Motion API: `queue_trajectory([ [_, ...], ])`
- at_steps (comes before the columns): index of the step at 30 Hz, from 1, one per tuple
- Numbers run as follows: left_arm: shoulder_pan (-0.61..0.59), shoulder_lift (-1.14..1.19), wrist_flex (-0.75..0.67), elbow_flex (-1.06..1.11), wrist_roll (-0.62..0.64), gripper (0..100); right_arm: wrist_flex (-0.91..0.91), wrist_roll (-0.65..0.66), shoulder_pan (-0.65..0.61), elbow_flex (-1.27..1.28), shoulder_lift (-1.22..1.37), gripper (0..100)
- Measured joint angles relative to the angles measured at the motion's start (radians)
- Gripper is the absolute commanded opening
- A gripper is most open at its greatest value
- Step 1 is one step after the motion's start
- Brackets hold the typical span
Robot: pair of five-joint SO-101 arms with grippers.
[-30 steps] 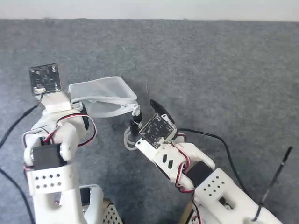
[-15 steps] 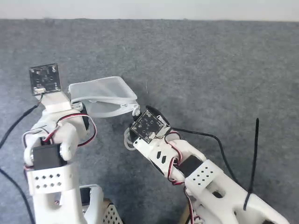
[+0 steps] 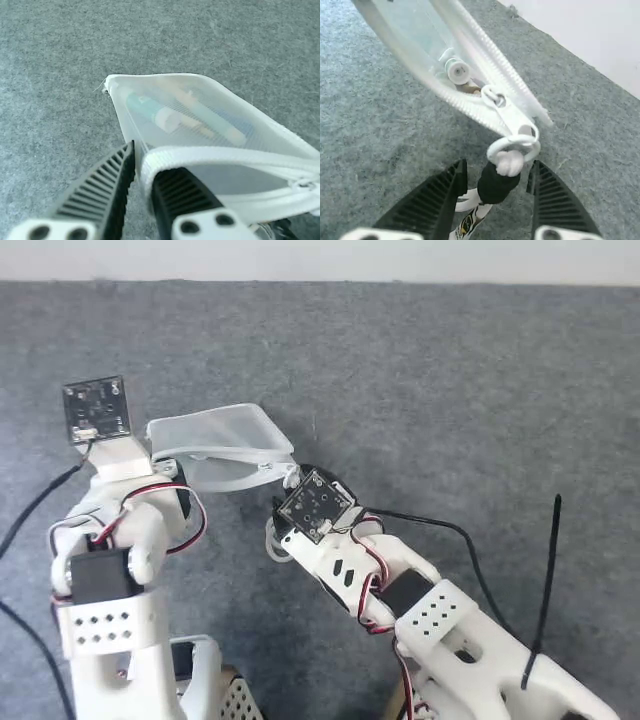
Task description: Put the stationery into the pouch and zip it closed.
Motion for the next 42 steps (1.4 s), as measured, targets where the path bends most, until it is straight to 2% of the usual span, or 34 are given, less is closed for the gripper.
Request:
queue_trajectory([
  [5,0.000,0.000,0.000,0.000,0.000,1,0.000,0.000,0.000,0.000,0.000,11.2],
  [25,0.000,0.000,0.000,0.000,0.000,1,-0.049,0.000,0.002,-0.002,0.008,10.6],
  [28,0.000,0.000,0.000,0.000,0.000,1,-0.049,0.000,0.002,-0.002,0.008,0.9],
  [32,0.000,0.000,0.000,0.000,0.000,1,-0.046,0.000,0.002,-0.002,0.006,0.7],
  [42,0.000,0.000,0.000,0.000,0.000,1,0.285,0.037,0.002,-0.002,-0.256,0.8],
])
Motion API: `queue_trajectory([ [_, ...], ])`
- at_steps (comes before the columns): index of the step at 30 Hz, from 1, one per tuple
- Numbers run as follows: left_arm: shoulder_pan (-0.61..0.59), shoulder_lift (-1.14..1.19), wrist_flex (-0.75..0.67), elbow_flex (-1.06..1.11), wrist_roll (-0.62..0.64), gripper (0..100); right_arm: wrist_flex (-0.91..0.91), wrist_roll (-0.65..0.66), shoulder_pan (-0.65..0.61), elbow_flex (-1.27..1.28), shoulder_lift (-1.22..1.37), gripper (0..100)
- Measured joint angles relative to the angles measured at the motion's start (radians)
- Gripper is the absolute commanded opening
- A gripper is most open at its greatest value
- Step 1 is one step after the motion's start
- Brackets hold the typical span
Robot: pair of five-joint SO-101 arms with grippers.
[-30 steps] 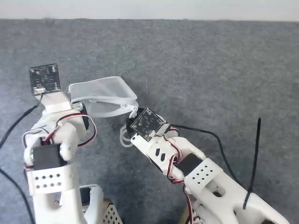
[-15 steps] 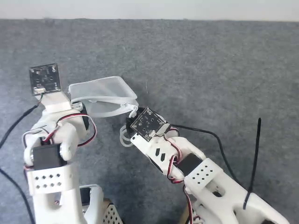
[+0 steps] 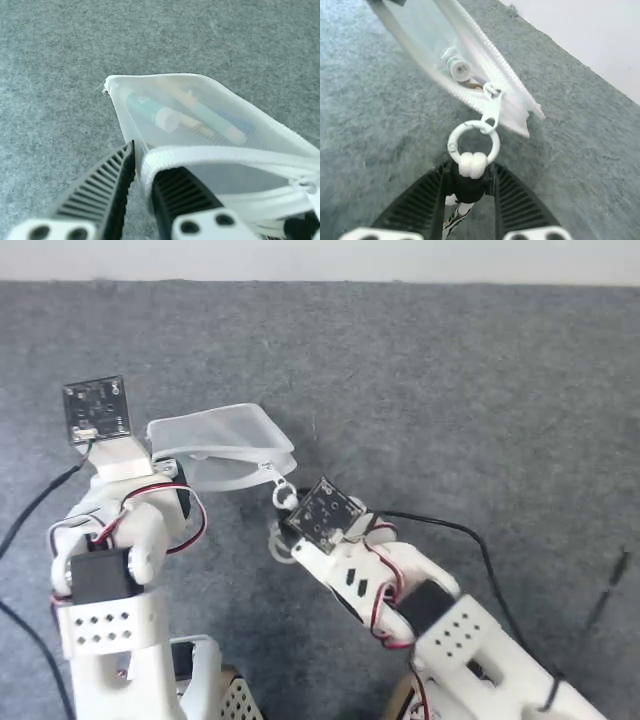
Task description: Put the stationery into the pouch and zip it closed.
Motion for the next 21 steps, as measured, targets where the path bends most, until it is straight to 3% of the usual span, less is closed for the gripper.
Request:
queue_trajectory([
  [9,0.003,0.000,0.000,-0.002,-0.060,14,0.216,0.031,-0.006,0.000,-0.178,0.8],
  [13,0.003,-0.002,0.000,-0.002,-0.068,20,0.318,0.072,-0.074,0.000,-0.239,0.8],
  [21,0.074,-0.002,0.000,-0.003,-0.147,23,0.459,0.109,-0.149,0.000,-0.350,0.8],
])
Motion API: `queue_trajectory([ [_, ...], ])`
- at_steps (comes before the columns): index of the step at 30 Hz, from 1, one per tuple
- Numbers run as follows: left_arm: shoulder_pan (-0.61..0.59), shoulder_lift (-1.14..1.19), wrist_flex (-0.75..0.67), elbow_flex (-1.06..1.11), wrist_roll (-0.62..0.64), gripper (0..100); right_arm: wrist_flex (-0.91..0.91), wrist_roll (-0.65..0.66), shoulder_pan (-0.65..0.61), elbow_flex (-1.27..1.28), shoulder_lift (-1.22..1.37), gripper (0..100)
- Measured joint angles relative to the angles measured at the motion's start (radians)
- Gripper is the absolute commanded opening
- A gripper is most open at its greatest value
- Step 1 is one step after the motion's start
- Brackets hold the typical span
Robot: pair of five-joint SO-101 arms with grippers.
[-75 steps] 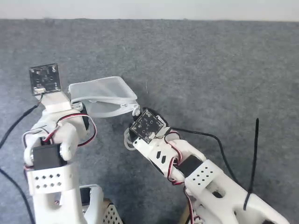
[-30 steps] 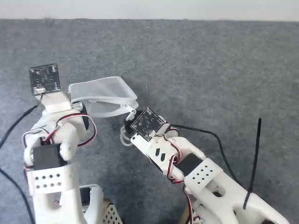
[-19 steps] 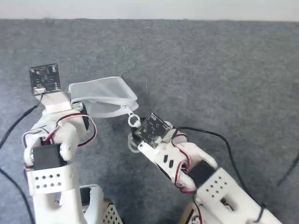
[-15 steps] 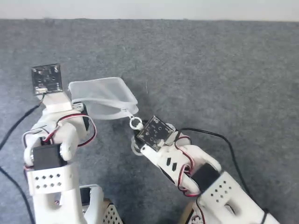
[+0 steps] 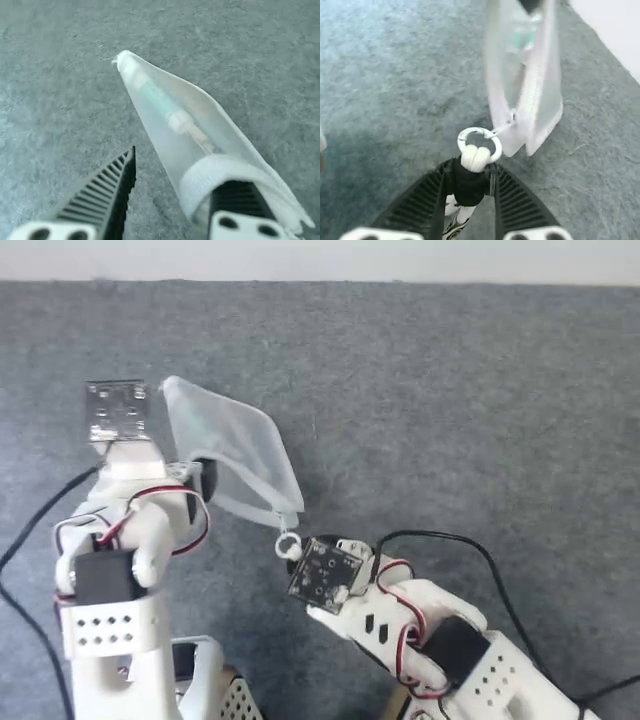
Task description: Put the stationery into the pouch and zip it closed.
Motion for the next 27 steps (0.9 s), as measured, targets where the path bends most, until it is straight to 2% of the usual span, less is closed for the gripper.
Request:
queue_trajectory([
  [10,0.160,0.000,0.000,-0.064,-0.213,23,0.080,0.006,-0.077,0.002,-0.018,0.8],
  [19,0.342,0.000,-0.029,-0.104,-0.295,23,0.152,0.006,-0.107,-0.025,-0.040,0.8],
  [27,0.519,0.000,-0.074,-0.104,-0.305,23,0.285,0.006,-0.133,-0.026,-0.341,0.8],
])
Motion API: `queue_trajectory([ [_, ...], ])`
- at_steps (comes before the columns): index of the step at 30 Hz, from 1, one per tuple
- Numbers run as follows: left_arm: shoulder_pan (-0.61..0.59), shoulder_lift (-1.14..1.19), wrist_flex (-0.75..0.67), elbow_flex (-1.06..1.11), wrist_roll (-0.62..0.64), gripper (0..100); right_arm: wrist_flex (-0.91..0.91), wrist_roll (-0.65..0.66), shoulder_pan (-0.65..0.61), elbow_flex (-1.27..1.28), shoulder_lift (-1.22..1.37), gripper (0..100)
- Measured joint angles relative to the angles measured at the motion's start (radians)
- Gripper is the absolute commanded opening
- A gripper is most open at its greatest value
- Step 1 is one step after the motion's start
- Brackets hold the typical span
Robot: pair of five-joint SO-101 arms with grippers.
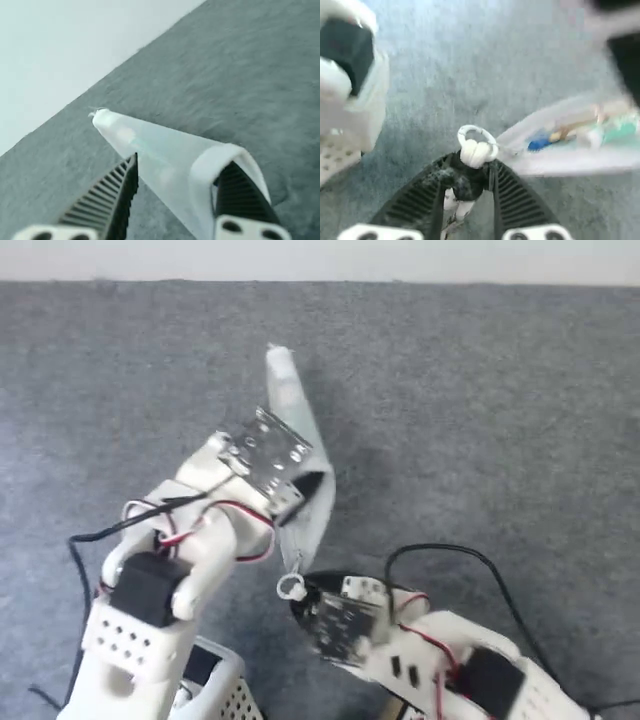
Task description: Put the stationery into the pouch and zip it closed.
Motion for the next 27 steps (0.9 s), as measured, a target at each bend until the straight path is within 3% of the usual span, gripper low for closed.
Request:
queue_trajectory([
  [5,0.106,0.000,0.000,-0.012,0.000,23,0.020,0.000,0.002,0.000,-0.089,0.8],
  [13,0.126,0.000,0.029,-0.040,0.000,23,0.020,0.002,0.064,0.000,-0.087,0.8],
  [27,0.121,0.000,0.285,-0.256,0.038,23,0.052,0.002,0.166,-0.094,-0.087,0.7],
])
